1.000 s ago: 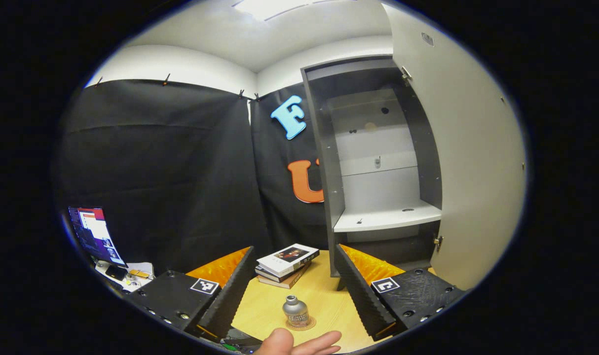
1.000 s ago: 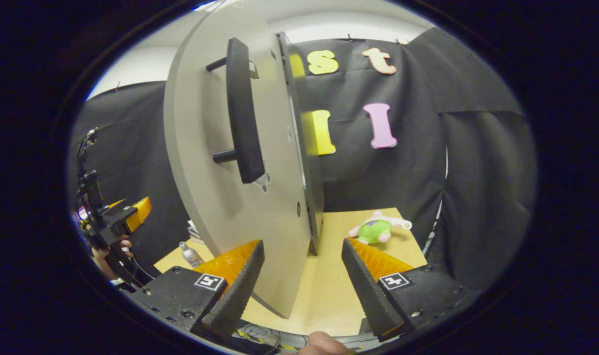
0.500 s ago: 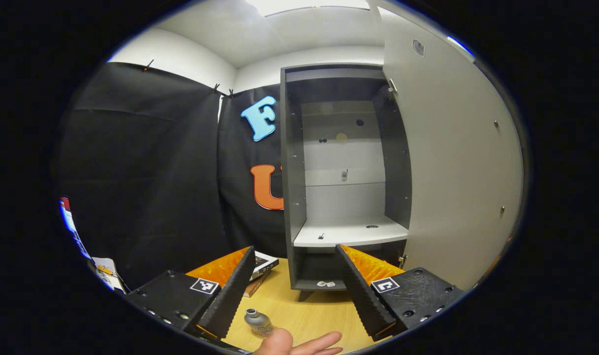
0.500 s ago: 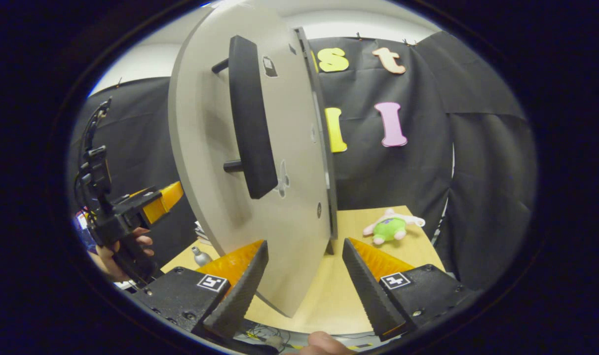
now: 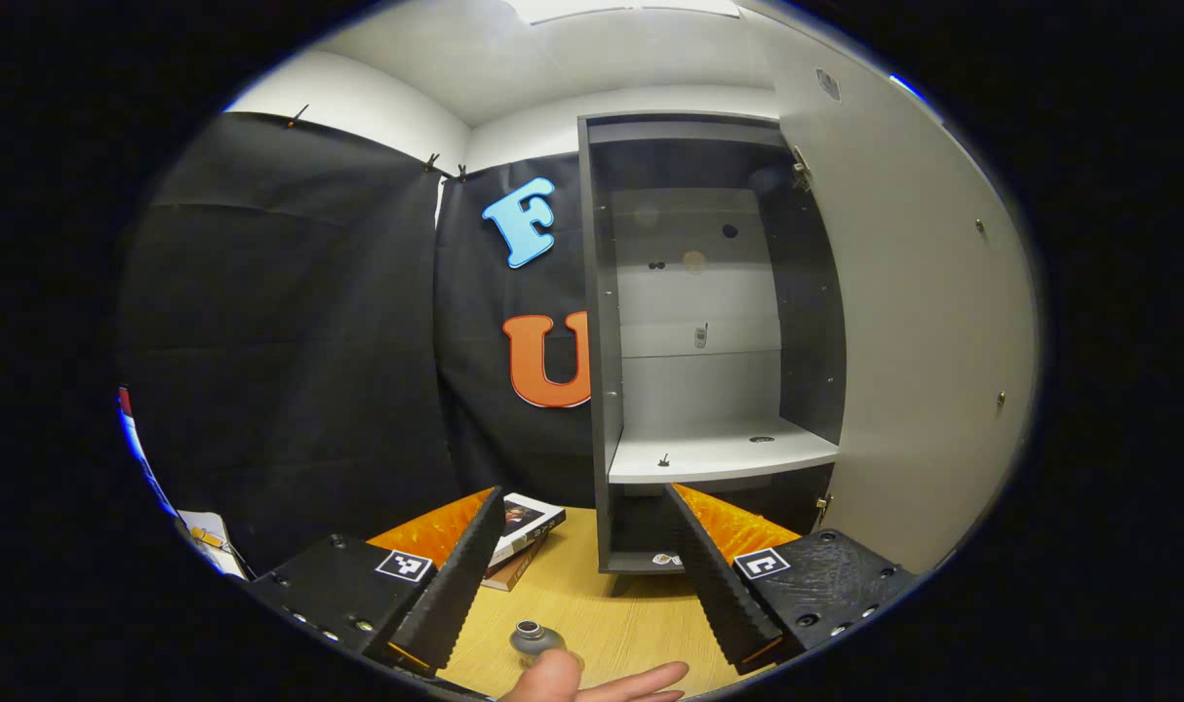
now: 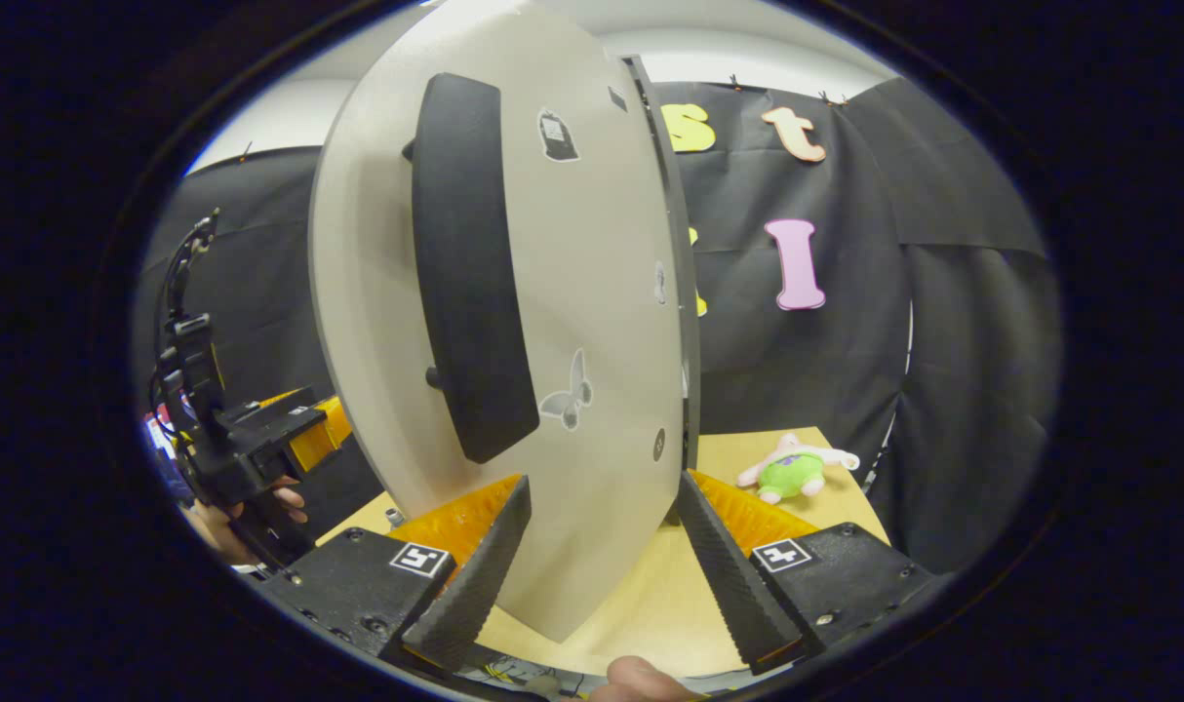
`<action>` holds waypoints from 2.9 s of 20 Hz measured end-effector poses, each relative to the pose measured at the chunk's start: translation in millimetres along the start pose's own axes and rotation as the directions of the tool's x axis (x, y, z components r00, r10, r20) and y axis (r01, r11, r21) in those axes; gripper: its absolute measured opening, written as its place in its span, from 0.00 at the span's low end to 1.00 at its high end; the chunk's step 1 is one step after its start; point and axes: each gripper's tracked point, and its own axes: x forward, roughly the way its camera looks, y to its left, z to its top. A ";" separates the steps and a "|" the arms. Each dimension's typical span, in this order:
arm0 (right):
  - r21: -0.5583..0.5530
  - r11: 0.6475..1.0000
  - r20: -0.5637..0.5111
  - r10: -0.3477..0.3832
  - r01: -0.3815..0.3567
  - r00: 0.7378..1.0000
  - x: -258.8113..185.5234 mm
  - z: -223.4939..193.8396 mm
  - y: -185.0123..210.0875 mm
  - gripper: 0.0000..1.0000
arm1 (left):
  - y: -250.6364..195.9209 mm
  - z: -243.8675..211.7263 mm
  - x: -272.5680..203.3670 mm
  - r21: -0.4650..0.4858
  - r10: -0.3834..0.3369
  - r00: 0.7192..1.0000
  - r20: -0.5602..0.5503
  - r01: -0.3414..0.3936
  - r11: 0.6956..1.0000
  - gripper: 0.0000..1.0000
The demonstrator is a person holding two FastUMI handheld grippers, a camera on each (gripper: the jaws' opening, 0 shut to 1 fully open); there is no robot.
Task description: Open the cabinet door with the right hand, grasp the bottle in the cabinet with the left hand and place it on the coaster, then close the cabinet door with the right hand.
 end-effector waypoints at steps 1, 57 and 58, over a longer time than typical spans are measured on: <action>0.000 1.000 -0.002 0.010 -0.010 1.000 3.7 -0.7 5.3 0.98 | 3.3 0.2 -0.6 -0.002 0.000 1.000 -0.002 0.000 1.000 0.96; -0.114 0.991 0.086 0.081 -0.071 0.993 19.7 14.9 -56.0 0.98 | -120.8 37.6 -31.8 -0.084 -0.010 1.000 0.009 0.010 0.996 0.94; -0.106 0.993 0.082 0.063 -0.055 0.995 19.4 16.4 -62.9 0.98 | -129.5 32.1 -32.6 -0.058 -0.026 1.000 -0.007 0.025 0.998 0.94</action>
